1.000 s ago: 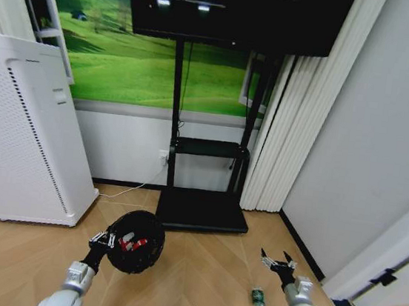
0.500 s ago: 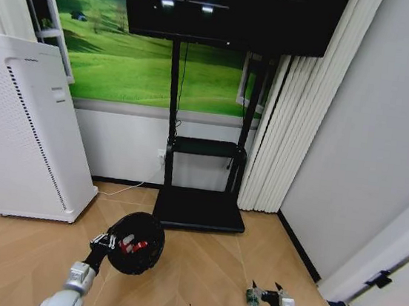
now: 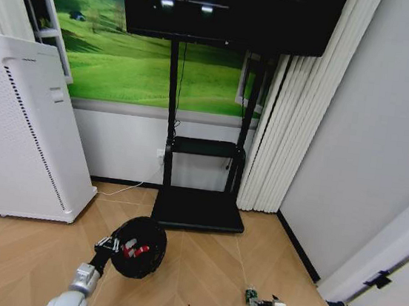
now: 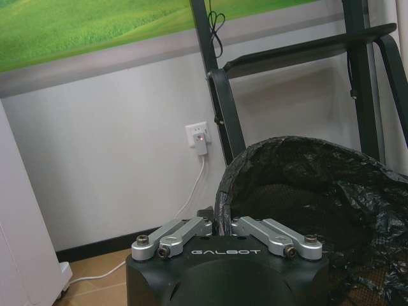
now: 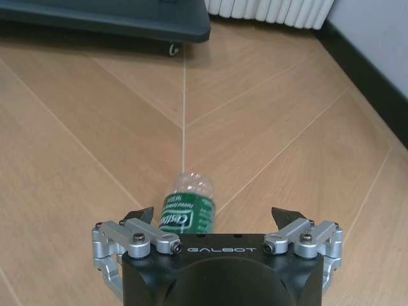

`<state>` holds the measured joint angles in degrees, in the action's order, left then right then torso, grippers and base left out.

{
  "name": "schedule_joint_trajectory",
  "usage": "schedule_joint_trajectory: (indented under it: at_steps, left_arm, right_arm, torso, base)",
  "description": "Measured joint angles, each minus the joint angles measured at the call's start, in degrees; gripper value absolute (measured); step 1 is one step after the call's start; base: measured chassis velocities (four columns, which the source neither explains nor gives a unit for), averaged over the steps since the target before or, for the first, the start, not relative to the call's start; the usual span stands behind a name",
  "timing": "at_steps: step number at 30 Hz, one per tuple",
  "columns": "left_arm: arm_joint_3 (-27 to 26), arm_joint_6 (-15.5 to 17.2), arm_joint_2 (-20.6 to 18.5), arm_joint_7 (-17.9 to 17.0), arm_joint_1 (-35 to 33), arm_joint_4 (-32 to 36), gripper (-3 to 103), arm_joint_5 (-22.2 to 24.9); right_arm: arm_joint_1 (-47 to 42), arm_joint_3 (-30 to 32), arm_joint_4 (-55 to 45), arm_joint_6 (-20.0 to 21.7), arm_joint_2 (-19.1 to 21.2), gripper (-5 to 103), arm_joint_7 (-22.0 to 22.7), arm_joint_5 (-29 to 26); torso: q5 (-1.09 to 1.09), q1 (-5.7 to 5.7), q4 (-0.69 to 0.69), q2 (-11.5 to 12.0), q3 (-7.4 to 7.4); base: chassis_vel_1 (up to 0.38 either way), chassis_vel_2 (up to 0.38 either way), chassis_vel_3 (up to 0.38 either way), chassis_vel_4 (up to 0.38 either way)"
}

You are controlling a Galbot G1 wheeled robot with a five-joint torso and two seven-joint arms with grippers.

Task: Pick up the trash bin and place the garbage on the floor into it.

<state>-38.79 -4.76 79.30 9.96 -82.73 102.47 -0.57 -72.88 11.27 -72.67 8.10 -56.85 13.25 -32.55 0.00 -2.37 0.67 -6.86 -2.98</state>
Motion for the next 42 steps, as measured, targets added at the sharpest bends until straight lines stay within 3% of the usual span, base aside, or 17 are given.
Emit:
schedule_joint_trajectory:
  at_steps: [17,22,23,26,27,30,39,42]
  left_arm:
    - [0.5,-0.6,0.1,0.1,0.8,-2.9,6,-0.5]
    - [0.5,-0.8,0.2,0.1,0.8,-3.2,6,-0.6]
    - [0.5,-0.8,0.2,0.1,0.8,-3.2,6,-0.6]
    - [0.4,-0.9,0.2,0.1,0.9,-3.5,6,-0.6]
    - [0.4,-0.9,0.2,0.1,0.9,-3.5,6,-0.6]
    - [0.5,-0.9,0.5,0.1,0.9,-3.5,6,-0.6]
    - [0.7,-0.9,0.6,0.0,1.0,-3.5,6,-0.8]
    - [1.1,-0.9,0.5,0.0,1.2,-3.5,6,-0.8]
  right_arm:
    - [7.2,-4.3,13.4,-1.2,-6.1,102,-0.1,3.4]
    - [8.0,-4.6,15.2,-1.9,-6.6,82,-0.7,4.2]
    - [8.0,-4.6,15.2,-1.9,-6.6,82,-0.7,4.2]
    - [8.0,-4.7,14.9,-2.1,-6.1,66,-0.8,4.2]
    - [8.0,-4.7,14.9,-2.1,-6.1,66,-0.8,4.2]
    - [7.8,-4.6,14.5,-2.2,-5.8,49,-0.7,4.2]
    - [6.3,-3.8,12.6,-2.1,-4.6,29,-0.4,3.9]
    - [3.1,-2.7,5.8,1.7,-2.0,24,1.0,0.6]
  torso:
    - [0.00,0.00,-0.01,0.0,0.00]
    - [0.00,0.00,-0.01,0.0,0.00]
    - [0.00,0.00,-0.01,0.0,0.00]
    - [0.00,0.00,0.00,0.0,0.00]
    - [0.00,0.00,0.00,0.0,0.00]
    - [0.00,0.00,-0.01,0.0,0.00]
    - [0.02,0.00,-0.01,0.0,0.00]
    - [0.00,0.00,0.00,0.0,0.00]
  base:
    - [0.000,0.000,0.000,0.000]
    - [0.000,0.000,0.000,0.000]
    - [0.000,0.000,0.000,0.000]
    - [0.000,0.000,0.000,0.000]
    - [0.000,0.000,0.000,0.000]
    - [0.000,0.000,0.000,0.000]
    - [0.000,0.000,0.000,0.000]
    - [0.000,0.000,0.000,0.000]
